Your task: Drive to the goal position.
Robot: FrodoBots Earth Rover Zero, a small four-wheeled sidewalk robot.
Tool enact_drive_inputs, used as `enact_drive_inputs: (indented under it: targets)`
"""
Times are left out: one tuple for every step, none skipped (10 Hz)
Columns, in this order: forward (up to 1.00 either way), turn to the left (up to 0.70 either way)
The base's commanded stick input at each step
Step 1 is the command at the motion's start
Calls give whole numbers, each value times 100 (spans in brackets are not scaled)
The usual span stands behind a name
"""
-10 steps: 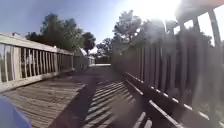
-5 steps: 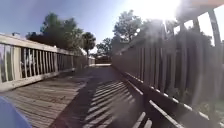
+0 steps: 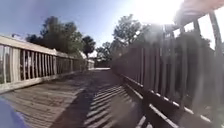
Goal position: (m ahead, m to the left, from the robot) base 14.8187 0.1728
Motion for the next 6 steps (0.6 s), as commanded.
enact_drive_inputs:
  targets:
    - [70,11]
    - [70,0]
    - [70,0]
    - [70,0]
    - [70,0]
    - [70,0]
